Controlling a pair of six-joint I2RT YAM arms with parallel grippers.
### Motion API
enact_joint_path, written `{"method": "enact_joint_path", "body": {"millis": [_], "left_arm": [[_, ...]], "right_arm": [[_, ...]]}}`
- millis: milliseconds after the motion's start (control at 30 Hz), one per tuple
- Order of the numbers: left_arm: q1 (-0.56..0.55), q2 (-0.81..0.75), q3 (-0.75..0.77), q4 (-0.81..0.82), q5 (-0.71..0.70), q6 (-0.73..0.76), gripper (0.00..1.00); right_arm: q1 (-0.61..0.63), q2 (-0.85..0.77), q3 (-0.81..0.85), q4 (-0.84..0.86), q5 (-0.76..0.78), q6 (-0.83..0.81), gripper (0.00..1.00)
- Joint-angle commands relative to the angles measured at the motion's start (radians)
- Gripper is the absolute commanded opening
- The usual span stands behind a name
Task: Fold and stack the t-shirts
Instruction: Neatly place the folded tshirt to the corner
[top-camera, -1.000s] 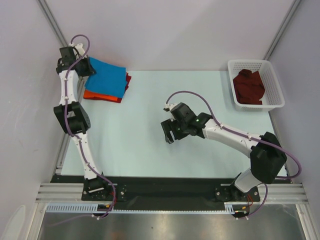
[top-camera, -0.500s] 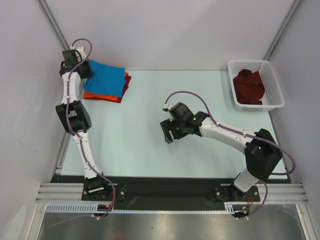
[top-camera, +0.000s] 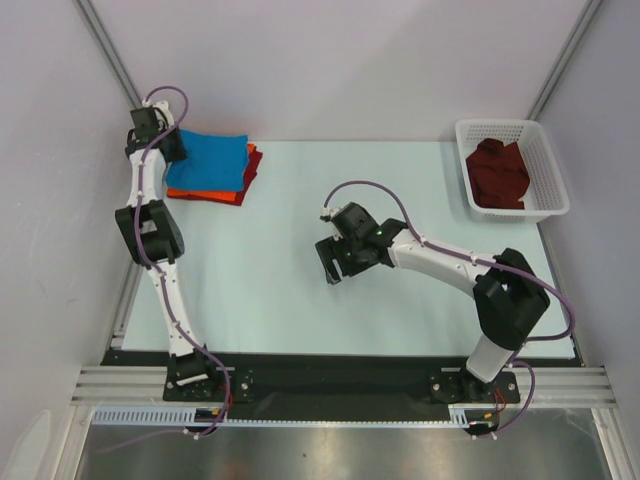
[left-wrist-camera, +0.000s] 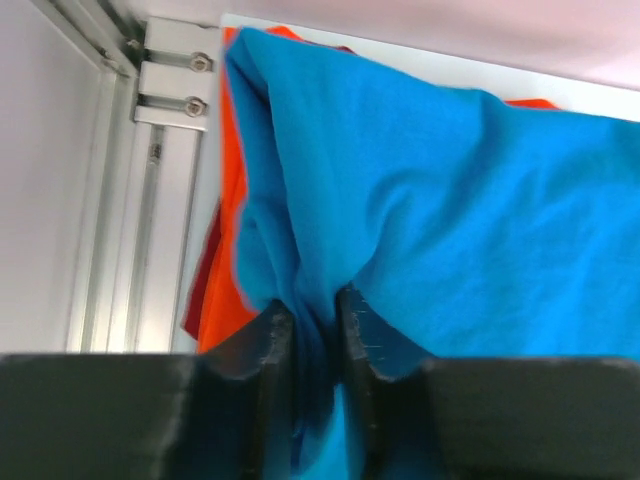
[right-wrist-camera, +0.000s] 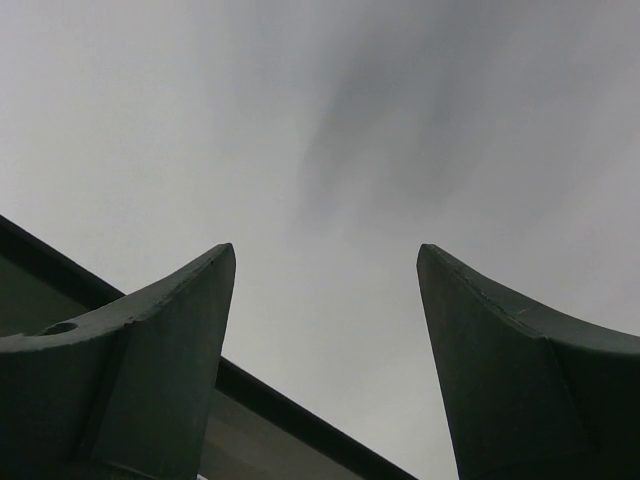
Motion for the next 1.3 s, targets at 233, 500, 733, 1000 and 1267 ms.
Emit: {"method": "enact_joint_path", "body": {"millis": [233, 500, 733, 1000, 1267], "left_arm": [[0.004, -0.074, 0.005, 0.106, -0.210, -0.013, 0.55], [-0.052, -0.226, -0.082, 0.107, -0.238, -0.070, 0.43], [-0.080, -0.301, -0.270, 0.120, 0.084, -0.217, 0.03], [-0.192, -0.561, -0.668, 0.251, 0.135, -0.363, 0.29], [-0.446, -0.986, -1.176, 0.313, 0.090, -0.483, 0.47]], "right_arm": [[0.002, 0.027, 0.096, -0.015, 0.000, 0.010, 0.79], [-0.006, -0.019, 0.061, 0.002, 0.006, 0.004, 0.79], [-0.030, -0.071, 0.032, 0.014, -0.002, 0.008, 0.79], [-0.171, -0.128, -0.009, 0.058, -0.080, 0.088, 0.79], [-0.424, -0.340, -0.253, 0.206, -0.161, 0.266, 0.99]]}}
